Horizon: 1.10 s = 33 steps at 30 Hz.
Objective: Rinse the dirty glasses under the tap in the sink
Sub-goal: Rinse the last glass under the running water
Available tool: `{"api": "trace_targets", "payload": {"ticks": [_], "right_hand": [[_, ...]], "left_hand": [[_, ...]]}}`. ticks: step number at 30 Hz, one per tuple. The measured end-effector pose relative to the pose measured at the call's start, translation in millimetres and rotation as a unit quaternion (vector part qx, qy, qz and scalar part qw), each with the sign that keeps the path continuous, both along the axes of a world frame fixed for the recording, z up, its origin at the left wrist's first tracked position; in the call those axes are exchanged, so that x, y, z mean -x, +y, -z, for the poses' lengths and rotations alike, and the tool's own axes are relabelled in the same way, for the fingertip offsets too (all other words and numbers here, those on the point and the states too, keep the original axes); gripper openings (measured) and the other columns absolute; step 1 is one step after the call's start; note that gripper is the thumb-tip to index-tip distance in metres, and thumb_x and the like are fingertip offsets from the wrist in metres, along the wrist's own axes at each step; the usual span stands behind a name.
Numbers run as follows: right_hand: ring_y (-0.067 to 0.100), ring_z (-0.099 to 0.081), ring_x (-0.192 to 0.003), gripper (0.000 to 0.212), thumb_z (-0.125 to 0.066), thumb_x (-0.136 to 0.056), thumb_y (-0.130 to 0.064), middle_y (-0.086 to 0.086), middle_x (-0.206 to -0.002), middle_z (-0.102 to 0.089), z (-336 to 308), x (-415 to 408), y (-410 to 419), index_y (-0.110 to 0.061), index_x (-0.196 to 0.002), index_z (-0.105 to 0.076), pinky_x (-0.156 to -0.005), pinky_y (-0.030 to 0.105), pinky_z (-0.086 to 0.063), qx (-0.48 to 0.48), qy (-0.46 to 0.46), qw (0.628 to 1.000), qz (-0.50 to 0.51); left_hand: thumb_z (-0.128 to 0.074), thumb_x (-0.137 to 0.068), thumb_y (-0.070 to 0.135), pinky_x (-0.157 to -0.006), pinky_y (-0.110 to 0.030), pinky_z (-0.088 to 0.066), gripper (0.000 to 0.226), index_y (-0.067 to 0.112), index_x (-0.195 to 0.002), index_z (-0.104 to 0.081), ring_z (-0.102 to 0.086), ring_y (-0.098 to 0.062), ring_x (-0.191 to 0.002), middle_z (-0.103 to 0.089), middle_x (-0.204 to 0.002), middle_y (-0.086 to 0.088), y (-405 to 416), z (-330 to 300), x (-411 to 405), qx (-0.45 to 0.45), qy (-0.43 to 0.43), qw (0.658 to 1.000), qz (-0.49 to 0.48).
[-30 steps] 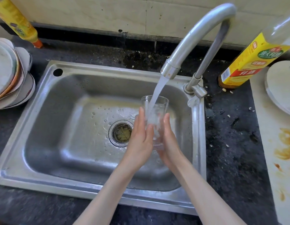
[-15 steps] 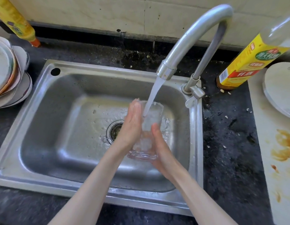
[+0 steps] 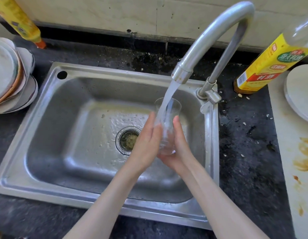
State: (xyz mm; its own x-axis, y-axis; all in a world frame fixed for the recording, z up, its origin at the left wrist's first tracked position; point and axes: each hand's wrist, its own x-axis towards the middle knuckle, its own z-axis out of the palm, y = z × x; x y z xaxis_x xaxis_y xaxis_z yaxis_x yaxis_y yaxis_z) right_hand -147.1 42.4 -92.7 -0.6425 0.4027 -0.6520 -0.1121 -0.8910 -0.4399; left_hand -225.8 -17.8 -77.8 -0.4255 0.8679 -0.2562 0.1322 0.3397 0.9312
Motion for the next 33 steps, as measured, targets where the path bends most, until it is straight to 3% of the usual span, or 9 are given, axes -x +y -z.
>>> {"api": "trace_targets", "payload": {"ticks": [2,6,10,15,18,20,23,28,33], "right_hand": [[0.015,-0.07,-0.085,0.062,-0.039,-0.084,-0.068,0.002,-0.094,-0.072,-3.2,1.6,3.5,-0.018,-0.109,-0.067,-0.067,0.026,-0.055,0.044,0.022,0.999,0.006],[0.021,-0.062,-0.09,0.065,-0.053,-0.077,-0.069,0.006,-0.095,-0.068,-12.5,3.4,10.4,-0.009,-0.096,-0.071,-0.095,0.033,-0.046,0.137,0.036,0.99,-0.004],[0.024,-0.063,-0.077,0.055,-0.067,-0.071,-0.059,0.009,-0.082,-0.067,-18.1,8.6,15.2,-0.007,-0.089,-0.068,-0.076,0.033,-0.05,0.219,-0.008,0.976,0.011],[0.029,-0.063,-0.077,0.057,-0.065,-0.073,-0.06,0.014,-0.08,-0.067,-19.7,16.9,14.2,-0.006,-0.091,-0.064,-0.083,0.038,-0.048,0.26,-0.034,0.965,0.017],[0.028,-0.063,-0.08,0.059,-0.061,-0.075,-0.062,0.014,-0.079,-0.068,-20.9,17.9,15.2,-0.005,-0.09,-0.064,-0.079,0.038,-0.049,0.256,-0.031,0.966,0.007],[0.027,-0.063,-0.079,0.061,-0.059,-0.076,-0.064,0.014,-0.078,-0.067,-21.2,17.6,14.3,-0.005,-0.089,-0.064,-0.083,0.035,-0.049,0.243,-0.039,0.969,-0.001],[0.025,-0.063,-0.075,0.056,-0.062,-0.075,-0.062,0.012,-0.074,-0.067,-23.4,16.0,11.4,-0.008,-0.09,-0.064,-0.081,0.036,-0.05,0.198,-0.066,0.978,-0.006],[0.023,-0.066,-0.074,0.052,-0.058,-0.082,-0.057,0.012,-0.074,-0.07,-17.0,10.7,10.5,-0.006,-0.079,-0.07,-0.072,0.032,-0.054,0.117,-0.048,0.992,-0.024],[0.018,-0.066,-0.079,0.034,-0.064,-0.077,-0.046,0.009,-0.09,-0.073,-8.5,0.1,-3.5,-0.016,-0.087,-0.075,-0.075,0.029,-0.05,-0.122,-0.077,0.984,-0.108]], "left_hand": [[-0.03,-0.09,0.048,-0.115,-0.027,-0.018,0.063,0.021,-0.147,-0.025,-0.019,-0.005,-0.142,-0.025,-0.154,0.001,-4.0,-2.6,0.2,-0.017,0.055,0.998,0.021],[-0.054,-0.086,0.041,-0.115,-0.022,-0.017,0.062,0.03,-0.142,-0.031,-0.014,-0.009,-0.143,-0.018,-0.155,0.0,-20.3,0.5,14.8,-0.093,0.156,0.976,0.118],[-0.071,-0.074,0.018,-0.105,-0.005,-0.022,0.07,0.039,-0.133,-0.039,-0.027,-0.001,-0.135,-0.032,-0.144,0.01,-17.5,1.1,28.1,-0.094,0.185,0.971,0.115],[-0.055,-0.089,0.023,-0.088,0.004,-0.028,0.037,0.02,-0.125,-0.057,-0.036,0.02,-0.114,-0.042,-0.119,0.036,-5.5,-11.3,34.4,-0.088,0.197,0.974,0.069],[-0.07,-0.075,0.027,-0.088,0.005,-0.025,0.059,0.021,-0.13,-0.05,-0.038,0.017,-0.11,-0.04,-0.12,0.034,-4.4,-11.4,34.6,-0.047,0.183,0.974,0.125],[-0.072,-0.065,0.036,-0.084,0.0,-0.032,0.058,0.035,-0.119,-0.053,-0.047,0.012,-0.099,-0.051,-0.109,0.032,-7.4,-10.9,32.5,-0.033,0.192,0.975,0.108],[-0.068,-0.078,0.032,-0.074,-0.003,-0.04,0.039,0.049,-0.111,-0.054,-0.056,0.018,-0.08,-0.058,-0.101,0.04,-9.7,-16.9,32.7,-0.045,0.192,0.979,0.051],[-0.04,-0.094,0.036,-0.091,-0.003,-0.037,0.029,0.038,-0.122,-0.05,-0.052,0.002,-0.114,-0.055,-0.124,0.018,-14.8,-15.2,33.9,0.006,0.068,0.997,0.04],[-0.026,-0.085,0.051,-0.109,-0.011,-0.021,0.068,0.019,-0.145,-0.031,-0.027,0.005,-0.133,-0.032,-0.149,0.009,-14.0,-15.6,25.4,0.023,-0.013,0.999,0.026]]}}
